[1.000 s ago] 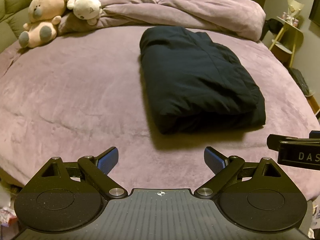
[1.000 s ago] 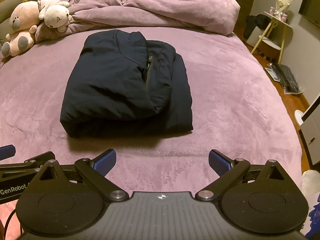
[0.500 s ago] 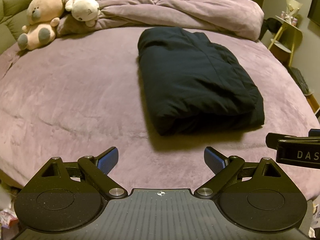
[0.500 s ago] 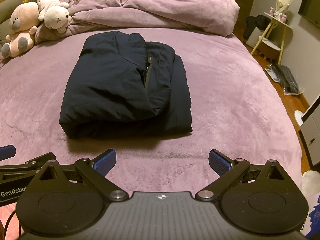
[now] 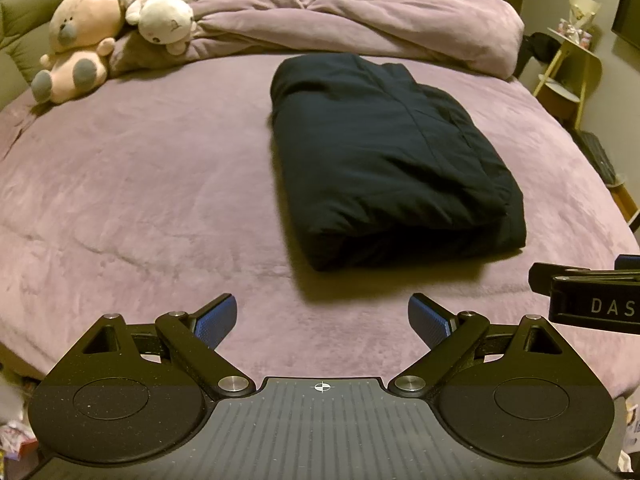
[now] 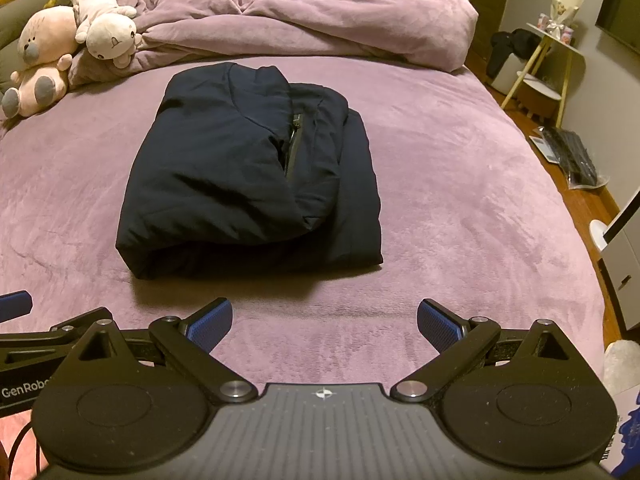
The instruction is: Fold large clothes
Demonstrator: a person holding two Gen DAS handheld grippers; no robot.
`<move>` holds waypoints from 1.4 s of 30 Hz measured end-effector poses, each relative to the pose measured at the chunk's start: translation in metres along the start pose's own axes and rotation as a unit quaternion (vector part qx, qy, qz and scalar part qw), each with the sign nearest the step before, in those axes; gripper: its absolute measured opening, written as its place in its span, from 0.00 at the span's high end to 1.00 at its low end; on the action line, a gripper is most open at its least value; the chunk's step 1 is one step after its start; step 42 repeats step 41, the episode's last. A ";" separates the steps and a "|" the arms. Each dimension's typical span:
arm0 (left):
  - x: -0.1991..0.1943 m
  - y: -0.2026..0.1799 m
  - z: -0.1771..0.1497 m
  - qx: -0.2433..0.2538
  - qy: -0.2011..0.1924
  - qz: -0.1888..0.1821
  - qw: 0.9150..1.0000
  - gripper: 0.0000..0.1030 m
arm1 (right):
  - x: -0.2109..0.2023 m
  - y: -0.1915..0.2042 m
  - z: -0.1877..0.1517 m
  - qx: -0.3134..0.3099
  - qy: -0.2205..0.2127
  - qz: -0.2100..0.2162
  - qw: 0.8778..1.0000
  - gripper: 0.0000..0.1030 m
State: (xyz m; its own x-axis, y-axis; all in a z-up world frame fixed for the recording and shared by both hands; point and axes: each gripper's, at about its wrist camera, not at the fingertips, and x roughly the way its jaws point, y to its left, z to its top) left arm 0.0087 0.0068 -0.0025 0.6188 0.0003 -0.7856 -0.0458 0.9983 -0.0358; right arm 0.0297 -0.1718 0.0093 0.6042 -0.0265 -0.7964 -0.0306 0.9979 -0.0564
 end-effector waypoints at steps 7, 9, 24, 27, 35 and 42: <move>0.000 -0.002 0.001 0.002 0.000 -0.002 1.000 0.07 | 0.001 0.000 -0.001 -0.001 0.001 0.001 1.000 0.04; 0.000 -0.002 0.001 0.003 0.000 -0.003 1.000 0.07 | 0.001 0.000 -0.001 0.000 0.000 0.001 1.000 0.04; 0.001 -0.003 0.000 0.008 -0.001 -0.004 1.000 0.06 | 0.001 0.000 -0.002 -0.006 -0.004 -0.005 1.000 0.04; -0.001 -0.004 -0.001 0.014 -0.011 -0.001 1.000 0.06 | 0.001 -0.001 -0.002 -0.006 -0.004 -0.004 1.000 0.04; -0.002 -0.006 -0.001 0.022 -0.018 -0.009 1.000 0.06 | 0.001 -0.001 -0.002 -0.007 -0.006 -0.007 1.000 0.04; -0.003 -0.007 -0.001 0.028 -0.019 -0.007 0.999 0.06 | 0.000 -0.002 -0.001 -0.006 -0.008 -0.009 1.000 0.04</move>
